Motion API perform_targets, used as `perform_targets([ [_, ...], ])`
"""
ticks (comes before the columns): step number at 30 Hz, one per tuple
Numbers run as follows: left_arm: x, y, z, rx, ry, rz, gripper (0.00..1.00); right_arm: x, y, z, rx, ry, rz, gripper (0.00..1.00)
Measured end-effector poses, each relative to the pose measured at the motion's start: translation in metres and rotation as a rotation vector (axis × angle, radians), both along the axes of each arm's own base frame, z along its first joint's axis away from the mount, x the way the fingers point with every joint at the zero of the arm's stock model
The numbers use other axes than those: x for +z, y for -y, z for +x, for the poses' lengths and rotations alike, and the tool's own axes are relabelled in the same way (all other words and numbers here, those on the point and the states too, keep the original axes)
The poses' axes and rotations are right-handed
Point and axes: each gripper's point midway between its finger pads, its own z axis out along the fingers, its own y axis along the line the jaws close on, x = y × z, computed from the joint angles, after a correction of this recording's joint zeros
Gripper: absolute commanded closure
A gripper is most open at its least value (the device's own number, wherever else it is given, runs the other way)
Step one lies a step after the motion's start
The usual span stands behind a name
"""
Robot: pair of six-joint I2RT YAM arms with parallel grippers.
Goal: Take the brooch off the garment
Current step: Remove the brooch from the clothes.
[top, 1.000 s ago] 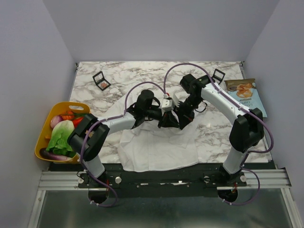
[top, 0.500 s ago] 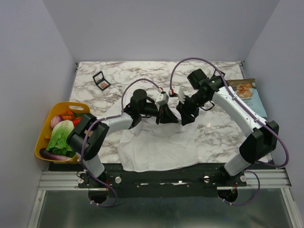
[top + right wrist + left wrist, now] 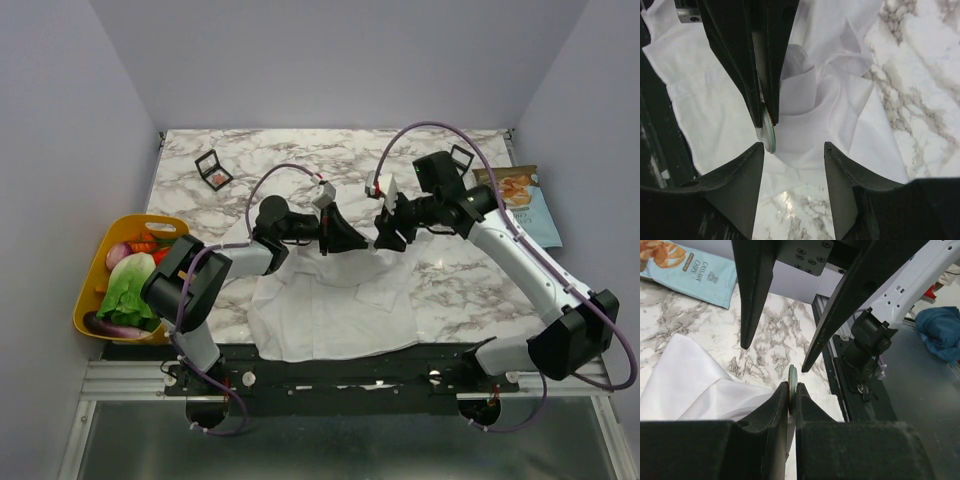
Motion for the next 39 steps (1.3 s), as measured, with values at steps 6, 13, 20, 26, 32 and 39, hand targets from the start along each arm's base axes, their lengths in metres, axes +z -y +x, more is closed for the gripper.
perform_targets([
  [6,0.012,-0.011,0.010,0.054,-0.068,-0.062,0.95,0.030,0.000,0.013,-0.068,0.177,0.147,0.42],
  [13,0.020,-0.014,0.015,0.098,-0.171,-0.096,0.93,0.059,-0.011,0.021,-0.076,0.293,0.287,0.44],
  [20,0.024,-0.016,0.021,0.132,-0.258,-0.114,0.93,0.054,-0.014,0.017,-0.088,0.305,0.352,0.48],
  [26,0.030,-0.020,0.026,0.154,-0.299,-0.130,0.93,0.065,-0.018,0.019,-0.085,0.333,0.399,0.53],
  [32,0.042,-0.026,0.027,0.167,-0.304,-0.151,0.93,0.067,-0.024,0.022,-0.072,0.312,0.439,0.54],
  [39,0.052,-0.031,0.028,0.178,-0.284,-0.172,0.93,0.056,-0.027,0.024,-0.070,0.222,0.464,0.55],
])
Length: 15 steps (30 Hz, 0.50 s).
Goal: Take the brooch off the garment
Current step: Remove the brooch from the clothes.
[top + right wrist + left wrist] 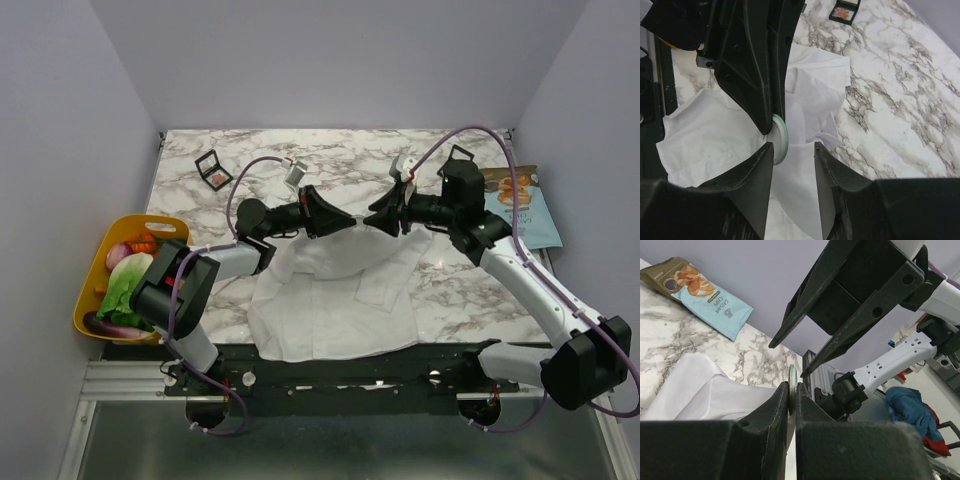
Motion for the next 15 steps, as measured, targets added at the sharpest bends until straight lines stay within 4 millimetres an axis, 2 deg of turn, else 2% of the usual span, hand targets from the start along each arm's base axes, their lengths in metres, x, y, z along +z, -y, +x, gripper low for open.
perform_targets([
  [3,0.002,-0.001,0.000,0.002,0.004,-0.003,0.93,-0.001,0.002,0.002,0.005,-0.028,0.018,0.59],
  [12,0.003,-0.001,0.000,0.006,0.006,-0.006,0.93,-0.013,-0.006,-0.004,0.088,-0.121,0.050,0.60],
  [15,0.003,-0.001,0.000,0.007,0.006,-0.005,0.93,-0.017,-0.009,-0.005,0.109,-0.147,0.054,0.66],
])
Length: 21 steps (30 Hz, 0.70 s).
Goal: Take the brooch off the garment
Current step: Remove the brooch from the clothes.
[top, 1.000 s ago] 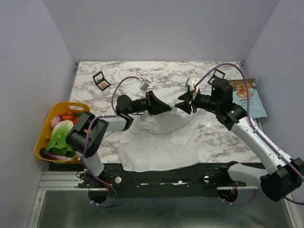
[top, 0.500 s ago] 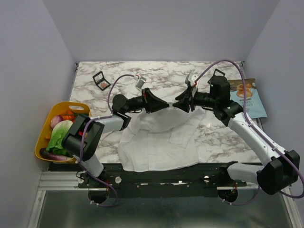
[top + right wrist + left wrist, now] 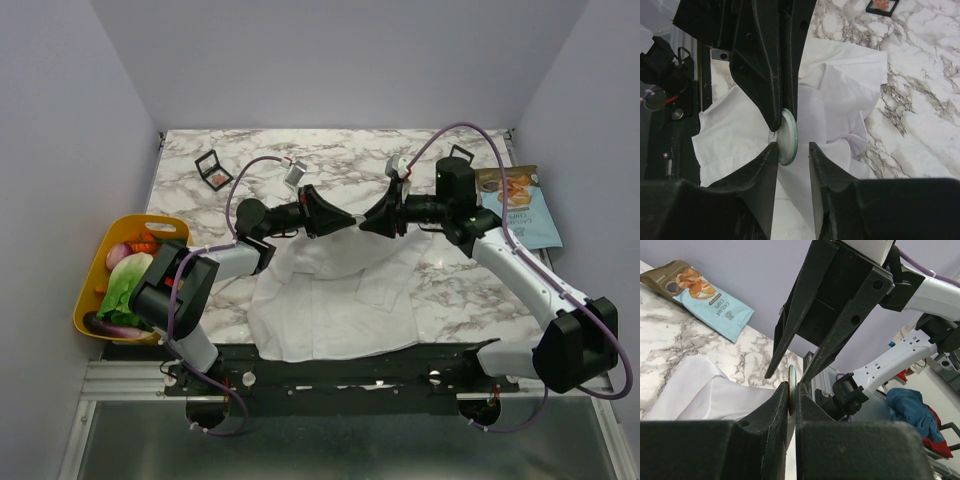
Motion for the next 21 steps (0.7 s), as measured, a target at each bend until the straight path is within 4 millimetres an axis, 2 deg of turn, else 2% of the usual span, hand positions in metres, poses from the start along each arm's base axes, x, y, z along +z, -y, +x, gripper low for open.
perform_targets([
  [2,-0.0002,0.0000,0.0001,0.000,-0.001,0.000,0.93,-0.0009,-0.0009,-0.0014,0.010,-0.008,0.003,0.68],
  [5,-0.0002,0.0000,0.0002,0.001,-0.001,0.001,0.93,-0.0002,-0.0012,-0.0029,0.018,-0.014,0.008,0.77],
  [11,0.0000,0.0002,-0.0003,-0.001,0.006,0.001,0.92,0.0006,-0.0003,-0.0041,0.026,-0.036,0.019,0.99],
  [13,-0.0002,0.0003,-0.0008,-0.003,0.008,0.002,0.92,0.0002,-0.0006,-0.0048,0.035,-0.044,0.024,0.99],
  [16,-0.0003,0.0003,-0.0013,-0.005,0.010,0.003,0.85,0.0004,-0.0011,-0.0058,0.047,-0.050,0.029,0.99],
  [17,-0.0003,0.0003,-0.0015,-0.006,0.011,0.003,0.76,0.0007,-0.0011,-0.0064,0.052,-0.051,0.031,0.99],
  [21,0.0004,0.0001,-0.0010,-0.003,0.012,0.000,0.59,0.0030,-0.0011,-0.0062,0.056,-0.054,0.030,0.99],
])
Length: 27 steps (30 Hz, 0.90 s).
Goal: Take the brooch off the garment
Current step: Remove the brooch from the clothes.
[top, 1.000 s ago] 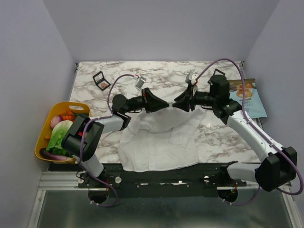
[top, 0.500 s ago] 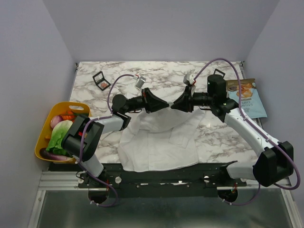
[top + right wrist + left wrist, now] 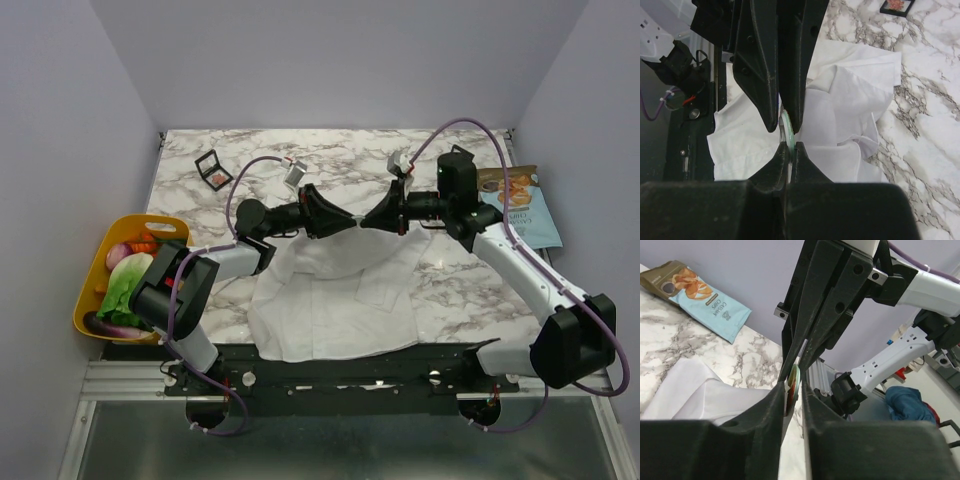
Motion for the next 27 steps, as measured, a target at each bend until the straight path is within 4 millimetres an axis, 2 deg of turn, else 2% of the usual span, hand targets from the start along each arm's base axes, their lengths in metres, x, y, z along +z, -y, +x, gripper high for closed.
perform_targets([
  [2,0.001,0.000,0.000,0.001,0.001,-0.003,0.55,0.002,0.001,0.002,-0.009,0.000,-0.011,0.99],
  [11,0.000,-0.001,0.004,0.021,0.039,0.003,0.53,0.003,0.016,0.026,-0.159,0.036,-0.142,0.99],
  [16,-0.001,-0.002,0.007,0.043,0.130,0.015,0.52,0.003,0.038,0.044,-0.293,0.062,-0.273,0.99],
  [20,-0.003,-0.001,0.010,0.069,0.237,0.032,0.50,-0.006,0.059,0.046,-0.367,0.043,-0.382,0.99],
  [24,-0.019,0.003,0.015,0.091,0.300,0.092,0.50,-0.018,0.075,0.041,-0.401,0.001,-0.485,0.99],
  [27,-0.039,0.010,0.019,0.106,0.315,0.167,0.50,-0.033,0.087,0.035,-0.413,-0.041,-0.560,0.99],
])
